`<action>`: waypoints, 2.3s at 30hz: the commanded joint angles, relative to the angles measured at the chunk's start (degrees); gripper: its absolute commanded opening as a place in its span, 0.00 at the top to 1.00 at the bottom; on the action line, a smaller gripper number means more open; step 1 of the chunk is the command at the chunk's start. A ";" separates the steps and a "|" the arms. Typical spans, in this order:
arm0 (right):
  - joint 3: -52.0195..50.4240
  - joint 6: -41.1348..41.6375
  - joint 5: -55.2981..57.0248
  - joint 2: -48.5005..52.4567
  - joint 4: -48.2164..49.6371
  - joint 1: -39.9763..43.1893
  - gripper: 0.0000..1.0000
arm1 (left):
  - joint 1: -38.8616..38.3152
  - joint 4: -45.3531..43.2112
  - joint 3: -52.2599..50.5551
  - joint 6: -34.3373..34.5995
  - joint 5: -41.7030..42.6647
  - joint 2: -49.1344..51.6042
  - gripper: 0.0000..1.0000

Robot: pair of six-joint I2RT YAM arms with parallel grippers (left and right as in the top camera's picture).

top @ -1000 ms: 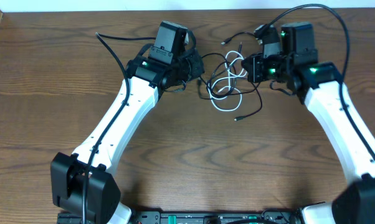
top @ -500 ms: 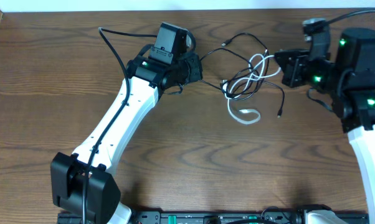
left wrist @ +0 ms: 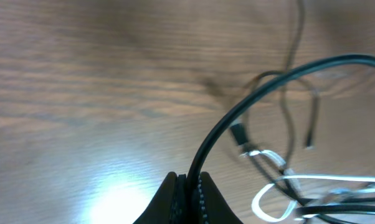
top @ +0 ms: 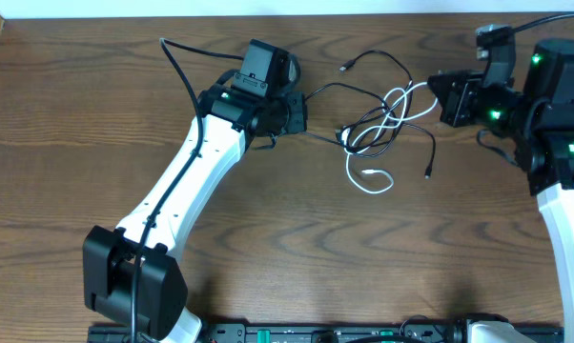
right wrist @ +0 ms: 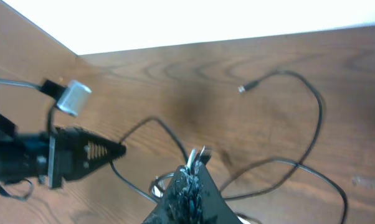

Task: Untangle cables

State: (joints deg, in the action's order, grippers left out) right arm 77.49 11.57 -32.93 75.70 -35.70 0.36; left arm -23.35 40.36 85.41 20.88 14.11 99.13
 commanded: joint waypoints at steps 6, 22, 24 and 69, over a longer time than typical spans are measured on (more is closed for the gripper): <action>0.50 0.59 -4.52 -0.46 0.31 3.08 0.99 | 0.26 3.80 0.04 -3.04 -10.10 2.38 0.92; 0.39 -3.26 -1.88 11.10 -4.79 -3.98 0.77 | 0.20 -1.27 0.04 -6.51 2.73 2.64 0.92; 0.39 -5.84 -3.67 13.33 -4.35 -5.70 0.68 | 0.20 -2.64 0.04 -7.54 5.46 2.54 0.92; 0.31 -12.09 -0.20 17.33 -4.35 -13.29 0.56 | 0.31 -7.39 0.04 -1.64 11.74 -6.05 0.92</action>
State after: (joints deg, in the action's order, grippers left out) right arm 77.49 0.54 -33.17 92.75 -39.68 -11.94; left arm -23.33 32.36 85.41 19.49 28.14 91.53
